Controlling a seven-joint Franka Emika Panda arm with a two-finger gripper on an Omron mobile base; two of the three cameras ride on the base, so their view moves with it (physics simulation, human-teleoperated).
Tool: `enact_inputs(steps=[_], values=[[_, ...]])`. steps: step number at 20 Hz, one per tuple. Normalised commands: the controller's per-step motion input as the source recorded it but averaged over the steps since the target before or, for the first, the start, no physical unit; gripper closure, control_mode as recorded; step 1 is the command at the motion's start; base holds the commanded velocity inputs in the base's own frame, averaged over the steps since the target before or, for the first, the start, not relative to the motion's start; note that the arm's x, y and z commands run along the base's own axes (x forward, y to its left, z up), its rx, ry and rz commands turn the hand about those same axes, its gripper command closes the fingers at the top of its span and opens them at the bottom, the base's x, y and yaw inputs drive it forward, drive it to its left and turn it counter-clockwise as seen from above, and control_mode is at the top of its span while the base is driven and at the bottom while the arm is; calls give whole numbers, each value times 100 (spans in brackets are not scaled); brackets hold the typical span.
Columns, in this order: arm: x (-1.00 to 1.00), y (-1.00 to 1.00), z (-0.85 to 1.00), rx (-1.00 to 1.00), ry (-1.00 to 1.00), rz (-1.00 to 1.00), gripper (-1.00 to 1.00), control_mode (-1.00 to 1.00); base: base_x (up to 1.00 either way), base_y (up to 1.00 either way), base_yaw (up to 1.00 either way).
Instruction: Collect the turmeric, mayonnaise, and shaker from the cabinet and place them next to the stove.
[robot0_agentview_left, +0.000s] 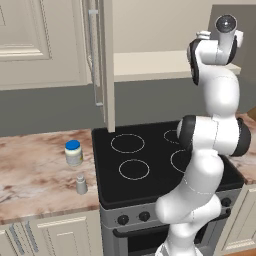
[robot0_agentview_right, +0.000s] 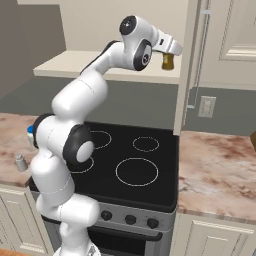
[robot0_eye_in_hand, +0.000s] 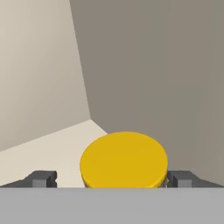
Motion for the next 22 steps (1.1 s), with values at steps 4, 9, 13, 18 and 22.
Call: enact_inputs(steps=[4, 9, 13, 18, 22], values=[[17, -9, -1, 0, 0, 0, 100, -100, 0, 0, 0], [12, -10, -1, 0, 0, 0, 100, -100, 0, 0, 0], [7, -1, 0, 0, 0, 0, 100, -100, 0, 0, 0], [1, 0, 0, 0, 0, 0, 100, -100, 0, 0, 0], [0, 0, 0, 0, 0, 0, 100, -100, 0, 0, 0]])
